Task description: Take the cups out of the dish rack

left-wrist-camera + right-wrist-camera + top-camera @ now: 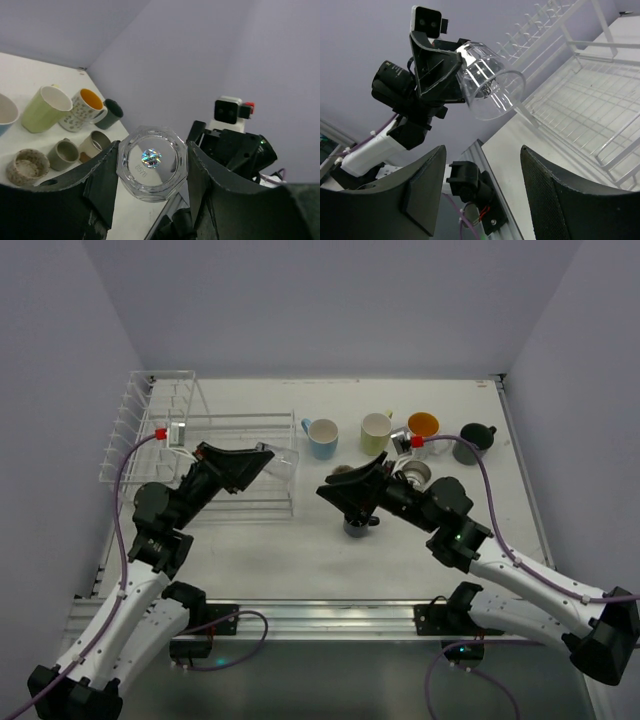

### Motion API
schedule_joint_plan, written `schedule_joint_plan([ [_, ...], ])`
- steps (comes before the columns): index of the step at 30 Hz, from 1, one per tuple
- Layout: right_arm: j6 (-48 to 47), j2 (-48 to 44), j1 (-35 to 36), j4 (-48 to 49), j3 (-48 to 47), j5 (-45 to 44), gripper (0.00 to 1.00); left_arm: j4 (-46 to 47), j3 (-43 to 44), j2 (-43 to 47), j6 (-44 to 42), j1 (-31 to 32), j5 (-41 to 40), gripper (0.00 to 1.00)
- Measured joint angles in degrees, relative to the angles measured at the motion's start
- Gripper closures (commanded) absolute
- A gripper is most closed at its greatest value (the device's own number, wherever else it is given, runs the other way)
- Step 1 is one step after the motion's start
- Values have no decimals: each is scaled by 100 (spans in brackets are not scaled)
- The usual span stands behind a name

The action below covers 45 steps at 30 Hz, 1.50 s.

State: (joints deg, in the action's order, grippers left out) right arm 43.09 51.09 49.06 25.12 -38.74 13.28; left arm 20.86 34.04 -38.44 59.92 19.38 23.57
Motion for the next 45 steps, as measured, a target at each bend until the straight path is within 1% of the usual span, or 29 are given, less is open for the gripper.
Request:
schedule_joint_plan([
  [6, 225, 321, 35, 247, -2, 289, 39, 581, -374, 118, 306, 348, -136, 82],
  [12, 348, 654, 76, 455, -66, 487, 39, 953, -494, -304, 400, 909, -332, 83],
  [16, 413, 861, 94, 627, -107, 603, 44, 1047, -509, -531, 396, 1351, -483, 83],
  [19, 448, 931, 94, 691, -122, 625, 55, 1154, -518, -623, 374, 1611, -623, 82],
  [20, 455, 935, 94, 702, -122, 625, 65, 1196, -527, -640, 372, 1674, -688, 82],
  [21, 455, 935, 94, 710, -122, 627, 70, 1233, -535, -649, 369, 1720, -743, 81],
  [22, 470, 933, 94, 737, -122, 634, 77, 1261, -544, -649, 352, 1749, -804, 77],
  [23, 503, 931, 105, 789, -122, 627, 86, 1276, -555, -647, 339, 1757, -870, 73],
  [24, 485, 914, 111, 820, -118, 575, 98, 1283, -560, -638, 341, 1757, -925, 68],
  [25, 455, 896, 109, 866, -114, 581, 100, 1292, -562, -634, 372, 1764, -957, 55],
  [27, 391, 802, 122, 887, -98, 564, 100, 1270, -557, -601, 424, 1797, -973, 40],
  [28, 352, 730, 138, 817, -87, 555, 100, 1231, -540, -584, 378, 1818, -975, 27],
  [30, 297, 498, 155, 540, -70, 398, 100, 894, -459, -540, 26, 1843, -992, 14],
  [31, 264, 354, 151, 378, -35, 313, 100, 702, -391, -529, -120, 1843, -1029, 4],
  [32, 212, 208, 146, 170, 0, 221, 100, 527, -313, -514, -282, 1840, -1069, 0],
  [34, 103, -92, 138, -262, 70, 33, 100, 166, -153, -448, -566, 1843, -1167, 0],
  [38, -157, -695, 138, -1421, 151, -380, 100, -597, 170, -293, -1222, 1843, -1388, 0],
  [42, -409, -1198, 101, -2874, 111, -914, 100, -1515, 595, -280, -1904, 1843, -1718, 0],
  [45, -581, -1285, -107, -4111, -85, -1401, 100, -2308, 1023, -332, -2481, 1843, -2072, 0],
])
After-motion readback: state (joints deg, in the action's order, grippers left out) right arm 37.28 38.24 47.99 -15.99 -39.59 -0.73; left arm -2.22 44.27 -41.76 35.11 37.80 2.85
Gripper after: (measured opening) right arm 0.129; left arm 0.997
